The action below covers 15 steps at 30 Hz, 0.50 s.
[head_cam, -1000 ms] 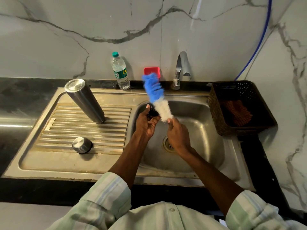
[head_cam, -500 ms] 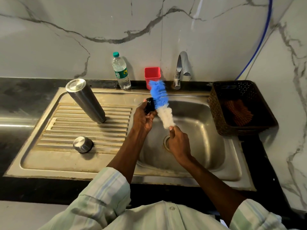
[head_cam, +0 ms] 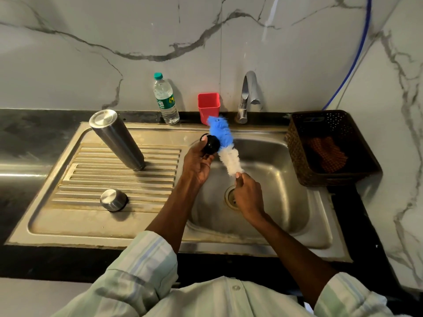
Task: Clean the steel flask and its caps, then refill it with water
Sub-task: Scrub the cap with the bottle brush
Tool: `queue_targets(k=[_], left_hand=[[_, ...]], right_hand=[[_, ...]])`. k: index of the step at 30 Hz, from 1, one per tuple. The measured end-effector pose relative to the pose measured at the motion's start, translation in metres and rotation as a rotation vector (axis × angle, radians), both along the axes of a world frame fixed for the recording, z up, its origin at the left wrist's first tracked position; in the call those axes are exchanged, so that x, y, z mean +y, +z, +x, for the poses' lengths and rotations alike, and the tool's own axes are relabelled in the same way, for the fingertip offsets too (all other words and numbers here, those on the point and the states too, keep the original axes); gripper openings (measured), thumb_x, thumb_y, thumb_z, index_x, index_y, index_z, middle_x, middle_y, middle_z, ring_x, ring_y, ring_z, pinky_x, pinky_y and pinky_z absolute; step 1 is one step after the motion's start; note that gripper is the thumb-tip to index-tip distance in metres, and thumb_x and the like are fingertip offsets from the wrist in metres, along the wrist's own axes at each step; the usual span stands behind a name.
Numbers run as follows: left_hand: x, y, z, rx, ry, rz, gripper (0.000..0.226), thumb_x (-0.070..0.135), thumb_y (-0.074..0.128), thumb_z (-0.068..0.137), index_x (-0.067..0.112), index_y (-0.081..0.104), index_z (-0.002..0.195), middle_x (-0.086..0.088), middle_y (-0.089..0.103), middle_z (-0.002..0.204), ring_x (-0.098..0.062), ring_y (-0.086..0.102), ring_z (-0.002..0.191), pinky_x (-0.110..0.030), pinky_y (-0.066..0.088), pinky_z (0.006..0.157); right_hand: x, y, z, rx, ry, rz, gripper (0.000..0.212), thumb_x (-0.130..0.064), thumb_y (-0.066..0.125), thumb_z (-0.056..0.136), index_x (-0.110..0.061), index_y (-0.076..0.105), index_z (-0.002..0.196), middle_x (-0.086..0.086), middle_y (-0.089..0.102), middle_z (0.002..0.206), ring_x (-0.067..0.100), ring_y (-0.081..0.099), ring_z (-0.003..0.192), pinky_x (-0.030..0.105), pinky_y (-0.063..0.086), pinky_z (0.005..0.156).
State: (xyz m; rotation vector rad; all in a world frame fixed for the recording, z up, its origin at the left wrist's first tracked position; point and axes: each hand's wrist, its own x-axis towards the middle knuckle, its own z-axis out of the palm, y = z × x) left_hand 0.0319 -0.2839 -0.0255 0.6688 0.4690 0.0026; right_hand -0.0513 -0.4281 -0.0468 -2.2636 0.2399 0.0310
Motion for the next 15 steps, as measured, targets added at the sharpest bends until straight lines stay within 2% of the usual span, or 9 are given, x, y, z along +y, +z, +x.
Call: queue_targets(k=[3, 4, 8, 11, 13, 15], left_hand=[[0.005, 0.001, 0.004, -0.018, 0.007, -0.072, 0.020, 0.010, 0.060, 0.094, -0.003, 0.061, 0.109, -0.024, 0.065, 0.115, -0.035, 0.064, 0.107, -0.051, 0.048, 0.104], [0.008, 0.002, 0.004, -0.019, 0.002, -0.075, 0.021, 0.010, 0.060, 0.093, -0.003, 0.061, 0.110, -0.024, 0.064, 0.117, -0.036, 0.062, 0.110, -0.052, 0.046, 0.105], [0.003, 0.001, -0.003, -0.012, -0.026, 0.079, 0.020, 0.009, 0.061, 0.094, -0.002, 0.059, 0.111, -0.020, 0.070, 0.105, -0.031, 0.070, 0.094, -0.042, 0.059, 0.084], [0.001, -0.003, -0.002, 0.002, 0.024, 0.084, 0.014, 0.003, 0.052, 0.097, -0.003, 0.063, 0.104, -0.016, 0.071, 0.091, -0.028, 0.068, 0.082, -0.037, 0.060, 0.071], [-0.002, -0.003, -0.005, -0.009, 0.011, 0.105, 0.017, 0.005, 0.048, 0.099, -0.003, 0.062, 0.105, -0.015, 0.072, 0.089, -0.025, 0.071, 0.079, -0.036, 0.061, 0.067], [-0.007, -0.006, -0.009, -0.013, 0.012, 0.114, 0.024, 0.015, 0.050, 0.102, -0.004, 0.059, 0.114, -0.018, 0.072, 0.098, -0.027, 0.072, 0.085, -0.036, 0.060, 0.067]], right_hand=[[0.000, -0.001, -0.011, -0.080, 0.050, -0.034, 0.028, -0.031, 0.042, 0.103, -0.009, 0.059, 0.098, 0.018, 0.067, 0.084, 0.036, 0.061, 0.075, 0.039, 0.045, 0.062], [-0.002, -0.003, -0.012, -0.077, 0.047, -0.030, 0.027, -0.030, 0.042, 0.103, -0.010, 0.059, 0.096, 0.017, 0.067, 0.084, 0.035, 0.061, 0.073, 0.038, 0.044, 0.061], [-0.004, 0.001, -0.003, -0.044, -0.020, 0.045, 0.030, -0.032, 0.040, 0.103, -0.010, 0.059, 0.094, 0.017, 0.068, 0.087, 0.034, 0.062, 0.077, 0.038, 0.044, 0.064], [0.004, 0.002, -0.015, -0.114, 0.108, -0.083, 0.027, -0.032, 0.041, 0.102, -0.012, 0.059, 0.100, 0.017, 0.068, 0.086, 0.037, 0.062, 0.078, 0.039, 0.045, 0.064], [0.007, 0.002, -0.014, -0.090, 0.080, -0.099, 0.028, -0.032, 0.040, 0.103, -0.012, 0.059, 0.102, 0.017, 0.069, 0.090, 0.038, 0.062, 0.082, 0.040, 0.047, 0.068], [0.009, 0.006, -0.002, -0.010, -0.031, 0.006, 0.031, -0.033, 0.038, 0.103, -0.012, 0.061, 0.101, 0.015, 0.069, 0.094, 0.036, 0.062, 0.088, 0.037, 0.045, 0.071]])
